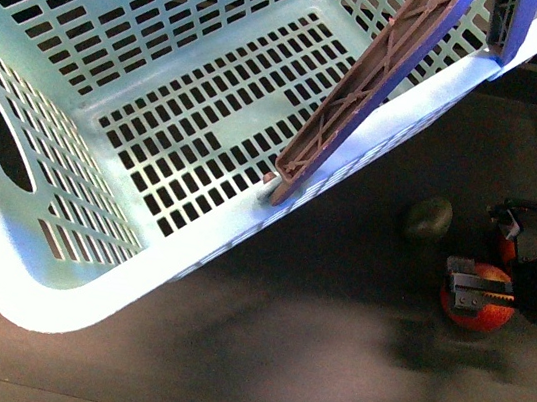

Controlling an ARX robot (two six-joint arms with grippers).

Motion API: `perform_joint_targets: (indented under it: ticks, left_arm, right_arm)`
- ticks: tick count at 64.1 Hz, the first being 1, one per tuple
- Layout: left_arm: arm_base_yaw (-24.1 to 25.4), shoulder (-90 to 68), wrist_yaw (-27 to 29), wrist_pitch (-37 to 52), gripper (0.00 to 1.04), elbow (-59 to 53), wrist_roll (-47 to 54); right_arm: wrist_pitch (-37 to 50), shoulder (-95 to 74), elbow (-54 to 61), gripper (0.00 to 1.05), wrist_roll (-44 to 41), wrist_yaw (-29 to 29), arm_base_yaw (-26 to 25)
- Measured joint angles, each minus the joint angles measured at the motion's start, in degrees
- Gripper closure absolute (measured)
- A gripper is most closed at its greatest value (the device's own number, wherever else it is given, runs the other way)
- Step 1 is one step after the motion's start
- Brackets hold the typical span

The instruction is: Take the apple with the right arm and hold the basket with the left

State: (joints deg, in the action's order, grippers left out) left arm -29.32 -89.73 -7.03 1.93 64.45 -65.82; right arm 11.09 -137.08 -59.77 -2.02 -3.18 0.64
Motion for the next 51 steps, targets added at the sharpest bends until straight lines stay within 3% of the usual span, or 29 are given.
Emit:
perform_joint_targets:
  ticks: [19,28,35,51]
  left_arm:
    - [0.0,0.0,-0.02,0.0,0.91,0.0,0.0]
    - [0.0,0.0,-0.02,0.0,0.91,0.0,0.0]
    - [0.0,0.0,-0.02,0.0,0.91,0.0,-0.02]
    - [0.0,0.0,-0.02,0.0,0.91,0.0,0.0]
  right_arm:
    - [-1.49,-3.3,-2.86,0.09,0.79,-0.42,0.0]
    - [-1.44,-3.69,-3.15,0.26,1.11,-0.37,-0.04]
    - [-1.03,-3.63,-3.04,0.33,1.14,-0.37,-0.31]
    - [3.02,0.55,2.08,0.35,1.31,0.04,-0.96]
